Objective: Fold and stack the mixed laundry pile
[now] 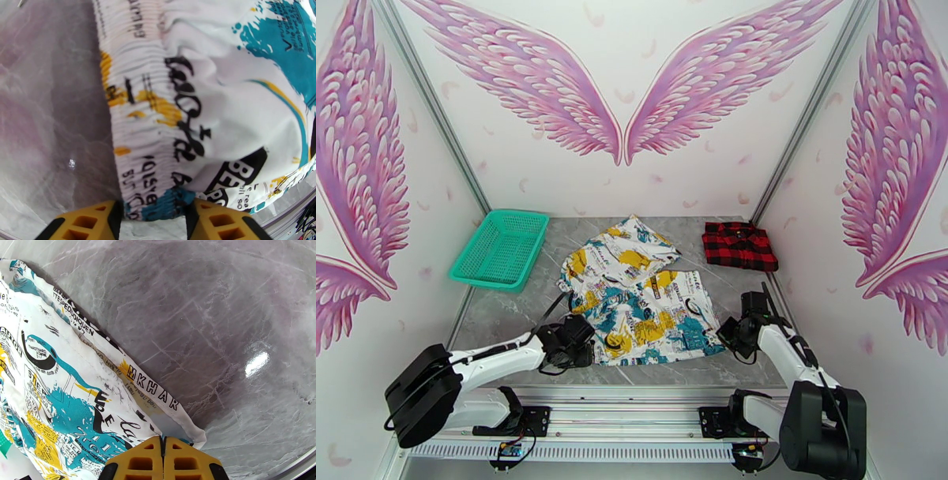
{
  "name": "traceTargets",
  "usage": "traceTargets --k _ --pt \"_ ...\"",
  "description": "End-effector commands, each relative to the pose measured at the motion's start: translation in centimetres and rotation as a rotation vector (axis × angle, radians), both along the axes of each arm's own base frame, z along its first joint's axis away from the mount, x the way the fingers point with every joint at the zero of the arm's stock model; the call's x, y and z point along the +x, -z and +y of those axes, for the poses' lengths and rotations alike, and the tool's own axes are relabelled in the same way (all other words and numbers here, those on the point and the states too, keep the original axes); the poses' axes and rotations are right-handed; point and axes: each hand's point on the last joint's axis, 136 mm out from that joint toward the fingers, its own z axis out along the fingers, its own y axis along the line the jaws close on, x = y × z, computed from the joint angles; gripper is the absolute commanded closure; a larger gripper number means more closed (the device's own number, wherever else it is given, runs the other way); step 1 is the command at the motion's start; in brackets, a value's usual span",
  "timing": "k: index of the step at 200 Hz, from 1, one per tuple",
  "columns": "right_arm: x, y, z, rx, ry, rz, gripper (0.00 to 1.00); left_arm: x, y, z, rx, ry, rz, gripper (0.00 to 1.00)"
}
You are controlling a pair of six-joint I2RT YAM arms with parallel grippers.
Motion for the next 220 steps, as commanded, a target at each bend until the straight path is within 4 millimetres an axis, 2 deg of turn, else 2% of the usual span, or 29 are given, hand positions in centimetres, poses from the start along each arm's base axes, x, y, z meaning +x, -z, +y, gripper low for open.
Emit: traceTargets --k 1,26,46,72,89,123,152,175,197,220 --pt "0.3 -0.6 0.0 -0.002 -0.017 -0.029 1.00 0.9 0.0 -1.0 -0.012 0.031 -0.022 0.67" --pt "0.7 -1.9 -0.1 -0.011 -0.025 -0.053 1.00 0.8 -1.2 -0.8 0.004 0.050 -0.032 0.79" --pt "1.2 -3.7 -0.1 -0.018 -0.036 -0.096 1.00 1.0 -2.5 -0.8 -0.008 0.053 -0.054 0.87" --pt "1.8 -6.5 0.2 -0.015 -0.057 -0.165 1.00 1.6 -4.5 -1.2 -0.022 0.064 -0.094 0.90" --pt "1.7 -7.7 0.3 -0.022 -0.079 -0.185 1.00 1.8 -5.1 -1.2 -0.018 0.071 -0.105 0.91" --pt "0.1 -8.0 0.6 -0.018 -0.076 -0.168 1.00 1.5 -5.2 -1.1 -0.021 0.068 -0.103 0.97" --pt "-0.6 -8.4 0.4 -0.018 -0.020 -0.175 1.00 0.9 -4.8 -0.3 -0.009 0.050 -0.097 1.00" --pt "-0.6 -8.3 0.5 -0.014 -0.007 -0.185 1.00 1.0 -5.8 0.1 -0.022 0.034 -0.133 1.00" --pt "0.6 -9.4 0.2 -0.025 -0.015 -0.225 1.00 1.6 -7.4 0.1 -0.026 0.042 -0.167 1.00" --pt "3.8 -12.5 0.3 -0.012 -0.043 -0.310 1.00 2.6 -9.4 -0.2 -0.038 0.056 -0.202 1.00"
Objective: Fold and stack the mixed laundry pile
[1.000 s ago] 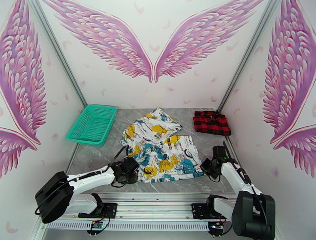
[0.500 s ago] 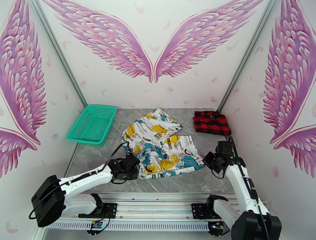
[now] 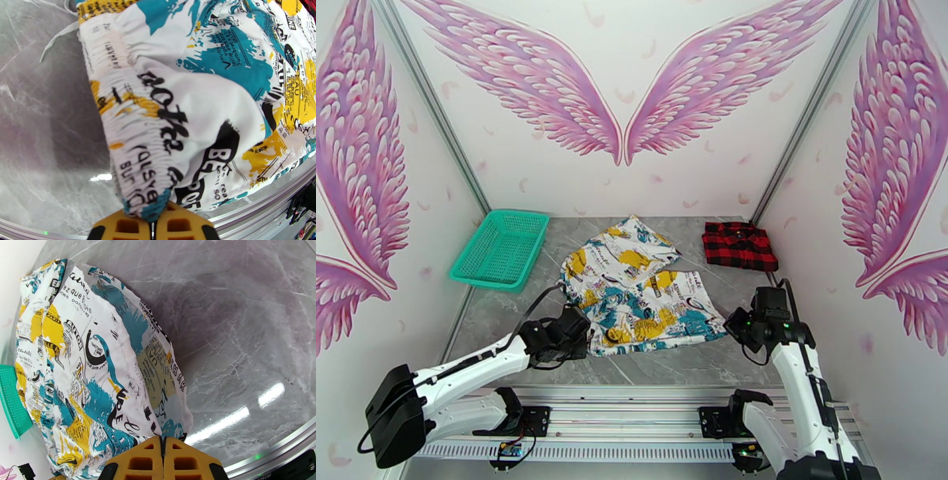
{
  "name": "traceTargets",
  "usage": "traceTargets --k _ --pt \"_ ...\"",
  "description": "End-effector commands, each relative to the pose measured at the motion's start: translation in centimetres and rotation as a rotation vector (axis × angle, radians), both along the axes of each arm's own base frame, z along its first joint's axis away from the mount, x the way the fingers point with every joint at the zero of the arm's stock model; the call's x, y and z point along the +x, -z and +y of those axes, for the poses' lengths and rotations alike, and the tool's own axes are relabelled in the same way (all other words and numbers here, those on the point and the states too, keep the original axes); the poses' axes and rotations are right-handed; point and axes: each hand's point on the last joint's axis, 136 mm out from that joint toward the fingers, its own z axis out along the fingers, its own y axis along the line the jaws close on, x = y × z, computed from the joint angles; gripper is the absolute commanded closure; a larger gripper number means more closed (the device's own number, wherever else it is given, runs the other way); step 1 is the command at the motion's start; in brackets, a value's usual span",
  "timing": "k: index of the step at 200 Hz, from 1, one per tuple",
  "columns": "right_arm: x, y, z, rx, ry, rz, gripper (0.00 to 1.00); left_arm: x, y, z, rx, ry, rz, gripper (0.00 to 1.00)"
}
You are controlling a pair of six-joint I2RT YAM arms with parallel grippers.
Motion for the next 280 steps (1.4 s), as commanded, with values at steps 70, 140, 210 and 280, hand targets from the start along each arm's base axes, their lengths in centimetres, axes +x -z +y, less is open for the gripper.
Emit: traceTargets --k 70,140,210,280 --pt "17.6 -14.5 4.0 -0.036 -0.236 -0.421 1.00 8.1 -7.4 0.3 -0.190 -0.004 -0.101 1.00" --pt "31.5 -17.9 10.4 0.033 -0.421 -0.632 1.00 15.9 -8.4 4.2 -0.252 -0.129 -0.140 1.00" --pt "41.2 -14.5 13.5 0.090 -0.435 -0.655 1.00 24.5 -8.1 7.3 -0.236 -0.212 -0.168 1.00" --pt "47.0 -7.6 17.0 0.147 -0.470 -0.708 1.00 29.0 -4.4 9.1 -0.189 -0.256 -0.109 1.00"
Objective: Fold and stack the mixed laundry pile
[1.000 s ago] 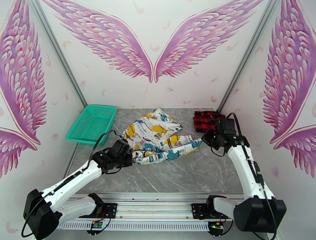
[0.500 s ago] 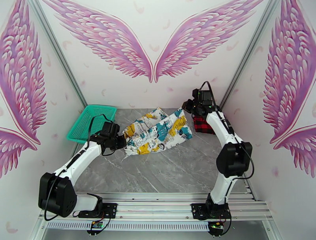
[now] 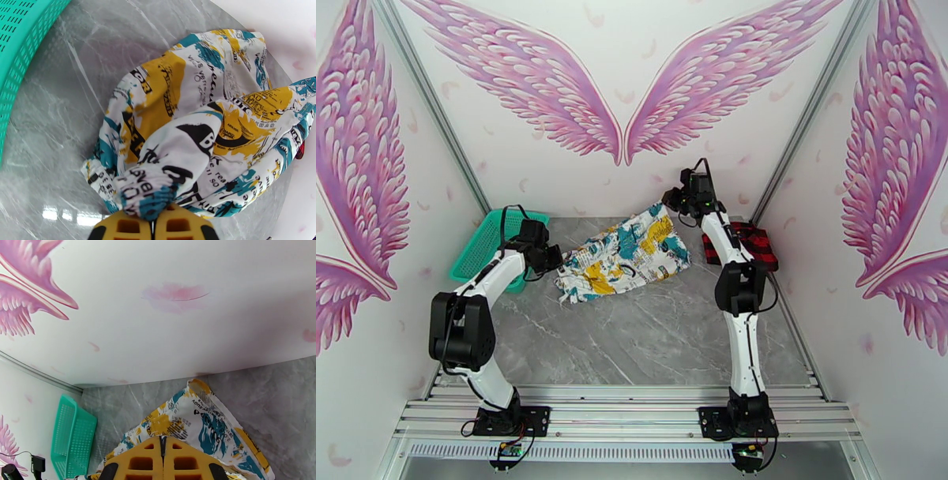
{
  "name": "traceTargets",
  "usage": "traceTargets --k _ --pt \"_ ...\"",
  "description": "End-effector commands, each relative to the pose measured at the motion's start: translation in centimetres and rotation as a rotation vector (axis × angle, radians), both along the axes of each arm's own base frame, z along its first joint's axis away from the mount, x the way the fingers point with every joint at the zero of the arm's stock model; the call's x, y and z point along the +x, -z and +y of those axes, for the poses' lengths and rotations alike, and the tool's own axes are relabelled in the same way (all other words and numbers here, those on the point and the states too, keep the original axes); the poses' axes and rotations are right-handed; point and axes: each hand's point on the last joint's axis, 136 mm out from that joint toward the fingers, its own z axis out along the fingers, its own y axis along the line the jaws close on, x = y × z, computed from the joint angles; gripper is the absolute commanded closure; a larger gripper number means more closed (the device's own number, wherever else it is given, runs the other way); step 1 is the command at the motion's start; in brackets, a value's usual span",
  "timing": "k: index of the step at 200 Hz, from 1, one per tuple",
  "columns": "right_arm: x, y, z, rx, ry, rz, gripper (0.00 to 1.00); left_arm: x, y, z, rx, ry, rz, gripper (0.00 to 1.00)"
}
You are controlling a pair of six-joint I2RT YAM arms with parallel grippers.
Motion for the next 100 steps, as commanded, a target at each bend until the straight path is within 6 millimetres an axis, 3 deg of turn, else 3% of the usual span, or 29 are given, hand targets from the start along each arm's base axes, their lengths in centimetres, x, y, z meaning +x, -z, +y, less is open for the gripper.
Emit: traceTargets --k 1,32,67,88,100 --pt "1.5 1.6 1.6 0.044 -0.010 -0.028 1.00 1.7 0.4 0.3 0.023 0.008 0.000 1.00" --pt "3.1 6.0 2.3 0.089 0.005 -0.005 1.00 2.9 2.4 1.5 0.058 -0.038 0.029 1.00" --pt "4.8 8.2 2.3 0.136 0.045 -0.053 1.00 4.4 4.1 2.3 0.043 -0.100 0.032 1.00" --pt "5.6 9.1 1.7 0.141 0.094 -0.057 1.00 5.0 4.8 2.7 0.031 -0.132 0.033 0.88" --pt "5.8 9.4 1.7 0.145 0.099 -0.060 0.83 5.2 5.0 3.0 0.032 -0.145 0.031 0.74"
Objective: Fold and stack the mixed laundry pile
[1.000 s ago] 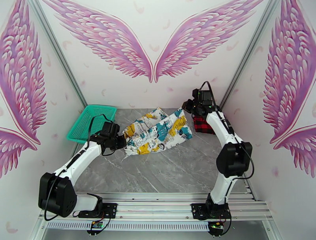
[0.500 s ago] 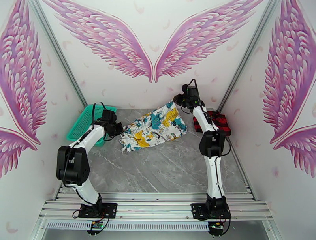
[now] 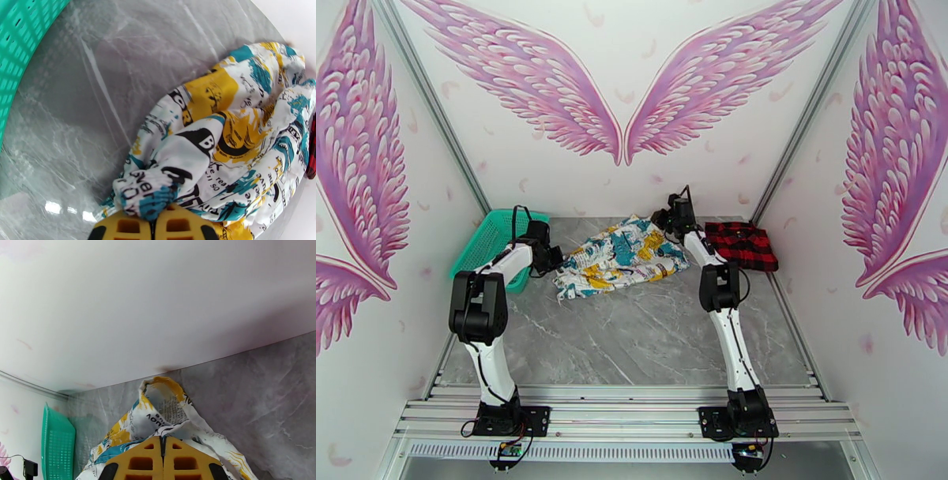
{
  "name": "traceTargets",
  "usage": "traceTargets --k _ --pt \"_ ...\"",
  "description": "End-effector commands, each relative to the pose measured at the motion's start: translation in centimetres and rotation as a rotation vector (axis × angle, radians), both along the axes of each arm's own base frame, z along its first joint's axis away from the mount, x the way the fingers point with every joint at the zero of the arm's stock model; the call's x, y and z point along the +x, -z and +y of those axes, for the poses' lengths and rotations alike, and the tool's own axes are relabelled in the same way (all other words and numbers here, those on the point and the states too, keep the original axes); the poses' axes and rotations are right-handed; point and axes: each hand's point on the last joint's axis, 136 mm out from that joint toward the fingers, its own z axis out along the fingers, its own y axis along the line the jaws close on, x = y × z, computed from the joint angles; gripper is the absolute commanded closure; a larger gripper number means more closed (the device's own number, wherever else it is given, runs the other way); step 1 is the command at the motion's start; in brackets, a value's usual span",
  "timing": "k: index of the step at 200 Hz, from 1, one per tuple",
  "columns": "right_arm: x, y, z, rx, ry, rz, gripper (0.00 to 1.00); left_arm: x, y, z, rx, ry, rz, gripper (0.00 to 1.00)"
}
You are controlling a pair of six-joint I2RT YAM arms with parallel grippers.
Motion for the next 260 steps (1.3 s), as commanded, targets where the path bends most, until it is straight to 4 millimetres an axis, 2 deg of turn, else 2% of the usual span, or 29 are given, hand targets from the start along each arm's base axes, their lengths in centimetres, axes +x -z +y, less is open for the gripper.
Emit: traceTargets --k 1,7,19,32,48,73,89,91,111,127,139,158,182,199,221,260 --pt "1.6 -3.2 0.1 0.041 0.048 -0.115 0.81 2.0 -0.7 1.0 0.004 -0.057 -0.050 0.73" --pt "1.7 -3.1 0.2 0.044 0.046 -0.116 0.72 2.1 -0.8 1.1 0.006 -0.061 -0.054 0.65" --pt "1.6 -3.4 0.4 0.042 0.030 -0.125 0.61 2.2 -1.1 1.2 0.008 -0.066 -0.067 0.55" --pt "1.4 -4.2 0.6 0.029 0.008 -0.138 0.52 2.3 -1.8 1.3 0.013 -0.068 -0.083 0.46" --pt "1.1 -6.3 0.6 0.007 -0.011 -0.167 0.48 2.5 -3.2 1.5 0.019 -0.077 -0.117 0.41" --pt "0.1 -9.7 0.3 -0.056 -0.032 -0.183 0.47 2.2 -5.9 2.0 0.048 -0.087 -0.166 0.35" --pt "-1.4 -10.4 0.4 -0.094 -0.068 -0.137 0.50 1.3 -8.2 2.6 0.096 -0.095 -0.208 0.34" --pt "-1.6 -10.6 0.4 -0.097 -0.072 -0.133 0.51 1.2 -9.0 2.6 0.101 -0.096 -0.223 0.34" --pt "-4.0 -9.6 1.0 -0.126 -0.121 -0.052 0.59 -0.9 -11.2 2.6 0.173 -0.067 -0.251 0.34" --pt "-5.8 -8.3 1.6 -0.151 -0.138 0.014 0.66 -2.4 -11.9 0.8 0.200 0.015 -0.251 0.42" --pt "-6.8 -6.7 2.3 -0.171 -0.155 0.049 0.71 -3.2 -11.3 -1.4 0.181 0.091 -0.239 0.50" --pt "-7.4 -4.7 3.9 -0.200 -0.192 0.077 0.76 -3.6 -9.2 -4.7 0.125 0.182 -0.200 0.62" --pt "-6.4 -3.1 5.0 -0.171 -0.198 0.089 0.83 -2.2 -6.7 -6.9 0.080 0.229 -0.183 0.75" --pt "-5.2 -2.0 5.1 -0.149 -0.168 0.087 0.87 -0.6 -5.2 -8.2 0.038 0.253 -0.184 0.78" --pt "-3.7 -1.0 5.2 -0.114 -0.139 0.057 0.88 1.5 -3.6 -8.7 0.002 0.242 -0.197 0.79" --pt "-1.2 1.1 4.3 -0.036 -0.045 0.021 0.89 4.4 -0.2 -6.7 -0.051 0.150 -0.230 0.80"
